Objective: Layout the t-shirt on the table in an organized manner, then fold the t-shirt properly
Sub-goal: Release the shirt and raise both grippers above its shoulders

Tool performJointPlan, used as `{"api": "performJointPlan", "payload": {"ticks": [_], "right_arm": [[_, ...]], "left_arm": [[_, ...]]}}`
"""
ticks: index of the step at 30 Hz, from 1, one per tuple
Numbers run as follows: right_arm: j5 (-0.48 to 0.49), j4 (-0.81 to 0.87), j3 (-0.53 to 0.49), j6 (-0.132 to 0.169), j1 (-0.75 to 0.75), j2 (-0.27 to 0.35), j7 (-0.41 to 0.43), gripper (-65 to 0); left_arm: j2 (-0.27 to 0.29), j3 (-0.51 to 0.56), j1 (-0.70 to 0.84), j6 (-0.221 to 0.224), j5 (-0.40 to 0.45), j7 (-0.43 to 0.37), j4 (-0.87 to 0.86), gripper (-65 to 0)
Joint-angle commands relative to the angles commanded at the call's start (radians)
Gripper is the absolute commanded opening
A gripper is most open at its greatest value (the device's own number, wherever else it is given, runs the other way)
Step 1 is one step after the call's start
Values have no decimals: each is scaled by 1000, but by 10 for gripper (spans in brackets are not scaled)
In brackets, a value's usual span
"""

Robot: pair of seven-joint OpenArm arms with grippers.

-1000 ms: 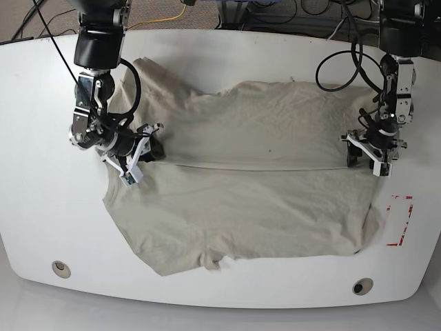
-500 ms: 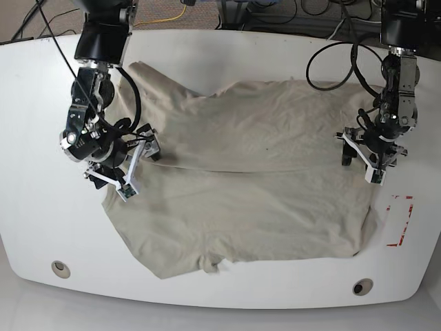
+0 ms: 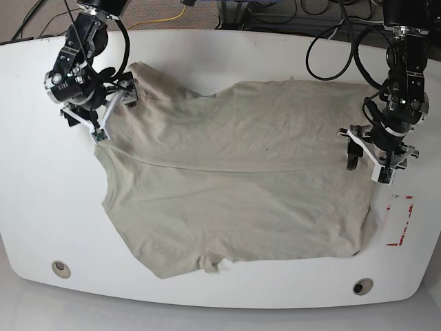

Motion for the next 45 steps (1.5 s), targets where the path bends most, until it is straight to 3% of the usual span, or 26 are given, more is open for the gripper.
{"api": "performJointPlan", "payload": {"ticks": [8, 24, 27, 30, 32, 33, 39, 45], "right_arm": [[81, -3, 28, 0, -87, -11, 5, -73], [95, -199, 20, 0, -103, -25, 112, -81], [97, -198, 18, 0, -103, -32, 112, -198], [95, -176, 18, 0, -103, -51, 112, -403], [97, -147, 18, 0, -103, -54, 104, -599], [97, -132, 15, 0, -103, -55, 100, -650], [98, 12, -32, 0, -92, -86, 34, -617], [144, 46, -35, 0, 37, -143, -75, -617]], "left_arm": [[0, -44, 58, 0, 0, -2, 57, -297], [0, -135, 110, 0, 0, -6, 57, -297], [-2, -137, 110, 0, 0, -5, 57, -297], [-2, -137, 110, 0, 2, -5, 54, -297], [-2, -137, 110, 0, 2, -5, 52, -297], [-2, -137, 110, 0, 2, -5, 52, -297], [-2, -133, 110, 0, 3, -3, 52, -297], [-2, -132, 110, 0, 6, 0, 52, -297]]}}
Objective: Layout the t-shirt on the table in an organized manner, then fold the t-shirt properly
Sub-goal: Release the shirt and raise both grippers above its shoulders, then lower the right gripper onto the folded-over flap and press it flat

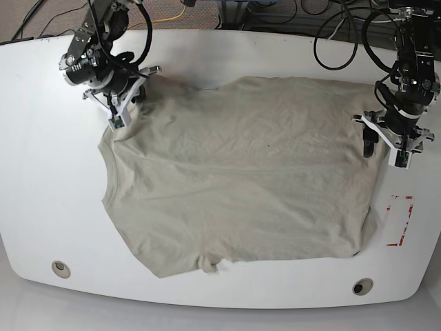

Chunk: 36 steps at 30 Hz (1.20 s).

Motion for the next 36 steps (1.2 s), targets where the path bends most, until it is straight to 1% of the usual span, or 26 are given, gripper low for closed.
{"api": "performJointPlan", "payload": {"ticks": [2, 7, 11, 15, 19, 22, 27, 29, 30, 32, 36], "right_arm": [[26, -2, -2, 0, 40, -5, -1, -617], [37, -32, -6, 0, 164, -35, -1, -615], [31, -123, -72, 0, 261, -37, 9, -614], [31, -235, -104, 0, 331, -37, 75, -612], [31, -416, -153, 0, 419, -32, 178, -612], [28, -549, -163, 0, 486, -31, 210, -610], [28, -680, -167, 0, 549, -31, 284, -607], [28, -729, -184, 0, 574, -31, 307, -599], [28, -753, -195, 0, 589, -31, 315, -575], [28, -793, -215, 0, 608, -21, 318, -488], [35, -798, -242, 0, 608, -9, 315, -246]], "left_arm": [[0, 0, 2, 0, 0, 0, 0, -297], [-2, -2, 21, 0, 0, 0, 0, -297], [-5, -3, 35, 0, 0, 0, 0, -297], [-5, -3, 41, 0, 2, 0, 0, -297], [-5, -3, 44, 0, 2, 0, 0, -297], [0, -3, 51, 0, 2, 0, 0, -297], [0, -3, 63, 0, 2, 0, 0, -297], [0, -3, 64, 0, 2, 0, 0, -297], [0, -3, 64, 0, 2, 0, -2, -297], [0, -3, 64, 0, 2, 0, -2, -297], [2, -3, 64, 0, 2, 0, -2, -297]]}}
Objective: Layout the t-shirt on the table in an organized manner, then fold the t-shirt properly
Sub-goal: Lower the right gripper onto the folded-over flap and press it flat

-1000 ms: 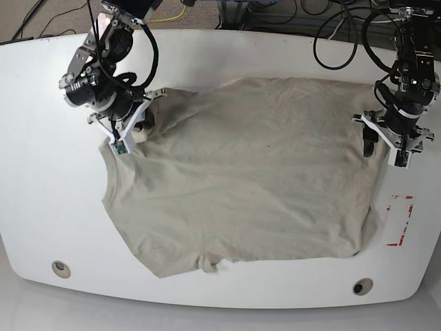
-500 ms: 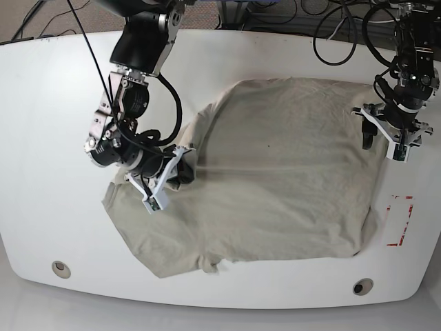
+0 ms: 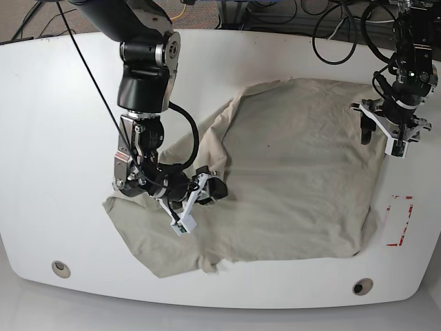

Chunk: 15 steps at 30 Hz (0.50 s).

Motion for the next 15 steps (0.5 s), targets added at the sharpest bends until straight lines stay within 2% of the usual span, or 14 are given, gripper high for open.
{"api": "performJointPlan", "payload": {"ticks": [2, 4, 9, 15], "right_arm": [[0, 11, -6, 0, -5, 3, -14, -138], [0, 44, -2, 0, -31, 17, -34, -103], [-2, 198, -6, 0, -123, 68, -71, -147], [-6, 218, -6, 0, -184, 98, -69, -197]], "left_arm": [[0, 0, 0, 0, 0, 0, 0, -297], [0, 0, 0, 0, 0, 0, 0, -297], [0, 0, 0, 0, 0, 0, 0, -297], [2, 3, 0, 0, 0, -2, 0, -297]]}}
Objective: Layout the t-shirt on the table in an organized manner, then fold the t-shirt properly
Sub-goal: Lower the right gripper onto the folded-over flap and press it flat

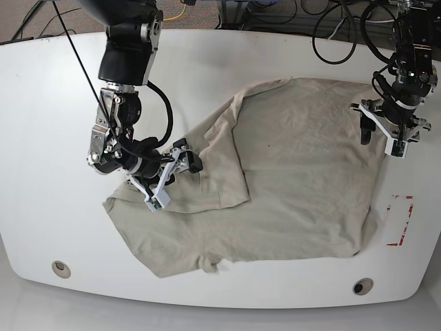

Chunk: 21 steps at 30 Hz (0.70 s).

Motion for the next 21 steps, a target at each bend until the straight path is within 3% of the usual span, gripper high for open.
{"api": "performJointPlan", "payload": {"ticks": [21], "right_arm": [[0, -55, -43, 0, -14, -75, 25, -205]], "left_arm": [[0, 2, 0, 0, 0, -3, -2, -297]]}}
